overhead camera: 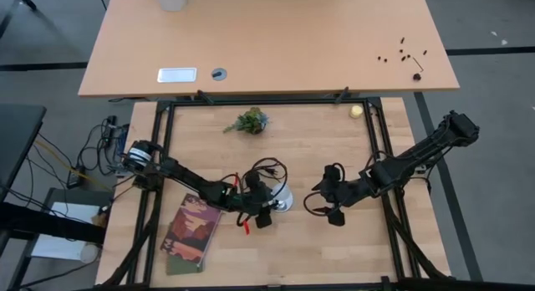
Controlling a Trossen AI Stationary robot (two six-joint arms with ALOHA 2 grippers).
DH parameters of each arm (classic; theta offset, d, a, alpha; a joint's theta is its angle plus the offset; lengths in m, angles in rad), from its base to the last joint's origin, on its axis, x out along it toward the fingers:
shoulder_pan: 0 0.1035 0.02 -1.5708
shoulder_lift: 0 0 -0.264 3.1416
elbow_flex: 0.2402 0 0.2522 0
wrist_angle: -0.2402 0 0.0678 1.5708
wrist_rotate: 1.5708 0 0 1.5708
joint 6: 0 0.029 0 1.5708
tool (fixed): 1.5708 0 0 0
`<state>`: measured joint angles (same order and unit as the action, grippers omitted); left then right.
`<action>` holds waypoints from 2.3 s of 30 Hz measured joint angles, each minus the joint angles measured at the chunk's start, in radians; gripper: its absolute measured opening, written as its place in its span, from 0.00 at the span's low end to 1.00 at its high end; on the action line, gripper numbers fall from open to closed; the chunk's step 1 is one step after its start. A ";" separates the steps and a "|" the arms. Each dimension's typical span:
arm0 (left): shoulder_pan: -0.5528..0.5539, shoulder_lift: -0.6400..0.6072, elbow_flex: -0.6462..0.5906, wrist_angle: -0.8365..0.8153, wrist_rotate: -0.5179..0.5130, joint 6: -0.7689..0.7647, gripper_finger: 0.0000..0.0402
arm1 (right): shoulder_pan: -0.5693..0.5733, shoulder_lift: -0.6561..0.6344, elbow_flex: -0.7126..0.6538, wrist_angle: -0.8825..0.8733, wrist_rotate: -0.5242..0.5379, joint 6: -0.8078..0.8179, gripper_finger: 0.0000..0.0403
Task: Screw lightbulb
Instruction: Remove the white lightbulb from the lamp socket
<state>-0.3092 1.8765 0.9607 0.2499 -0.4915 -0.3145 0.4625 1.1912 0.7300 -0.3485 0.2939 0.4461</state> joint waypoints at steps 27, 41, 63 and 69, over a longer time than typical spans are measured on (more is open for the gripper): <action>0.000 -0.237 0.000 -0.724 0.177 -0.062 0.58 | -0.108 0.001 -0.025 0.087 -0.022 -0.090 0.86; -0.157 -0.500 0.000 -0.840 0.077 -0.214 0.57 | -0.060 0.099 -0.023 0.196 0.019 -0.138 0.86; -0.437 -0.706 -0.244 -0.635 -0.301 -0.347 0.55 | -0.222 -0.021 -0.023 0.231 -0.056 -0.265 0.86; -0.442 -0.708 -0.288 -0.575 -0.308 -0.369 0.55 | -0.226 -0.021 -0.023 0.225 -0.056 -0.240 0.86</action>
<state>-0.7514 1.1685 0.6731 -0.3255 -0.8000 -0.6831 0.2370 1.1706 0.7071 -0.1235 0.2376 0.2058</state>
